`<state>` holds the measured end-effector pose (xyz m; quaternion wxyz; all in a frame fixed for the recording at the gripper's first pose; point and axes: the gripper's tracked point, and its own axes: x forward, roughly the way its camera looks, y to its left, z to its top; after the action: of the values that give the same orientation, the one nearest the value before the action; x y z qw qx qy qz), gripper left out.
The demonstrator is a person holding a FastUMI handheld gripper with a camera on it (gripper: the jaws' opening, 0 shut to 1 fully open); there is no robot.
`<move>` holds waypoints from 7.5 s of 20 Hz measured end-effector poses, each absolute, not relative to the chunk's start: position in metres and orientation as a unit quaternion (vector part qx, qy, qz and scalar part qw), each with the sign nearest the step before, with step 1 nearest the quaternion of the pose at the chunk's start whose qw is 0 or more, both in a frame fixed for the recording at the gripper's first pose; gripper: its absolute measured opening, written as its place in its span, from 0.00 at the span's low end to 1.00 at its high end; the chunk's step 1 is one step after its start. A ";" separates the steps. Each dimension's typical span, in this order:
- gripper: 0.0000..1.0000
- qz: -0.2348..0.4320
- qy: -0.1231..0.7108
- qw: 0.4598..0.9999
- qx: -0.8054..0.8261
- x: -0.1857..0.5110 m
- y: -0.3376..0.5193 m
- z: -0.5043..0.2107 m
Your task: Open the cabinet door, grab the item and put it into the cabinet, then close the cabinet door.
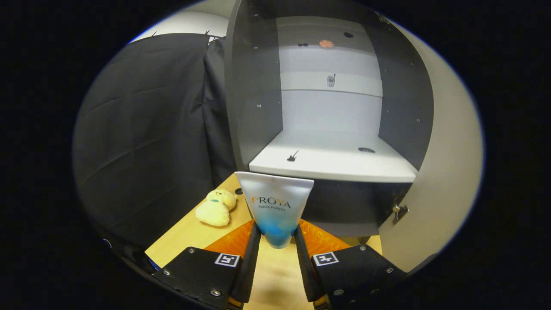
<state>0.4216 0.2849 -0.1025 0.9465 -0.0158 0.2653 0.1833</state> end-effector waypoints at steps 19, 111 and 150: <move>0.47 0.138 0.298 0.944 0.003 0.582 0.275 -0.064; 0.95 -0.170 0.066 0.979 0.096 0.228 -0.109 0.085; 0.95 0.072 0.069 0.993 0.064 0.309 0.181 0.068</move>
<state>0.3095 0.1811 0.0685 0.9930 0.0636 0.0685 0.0724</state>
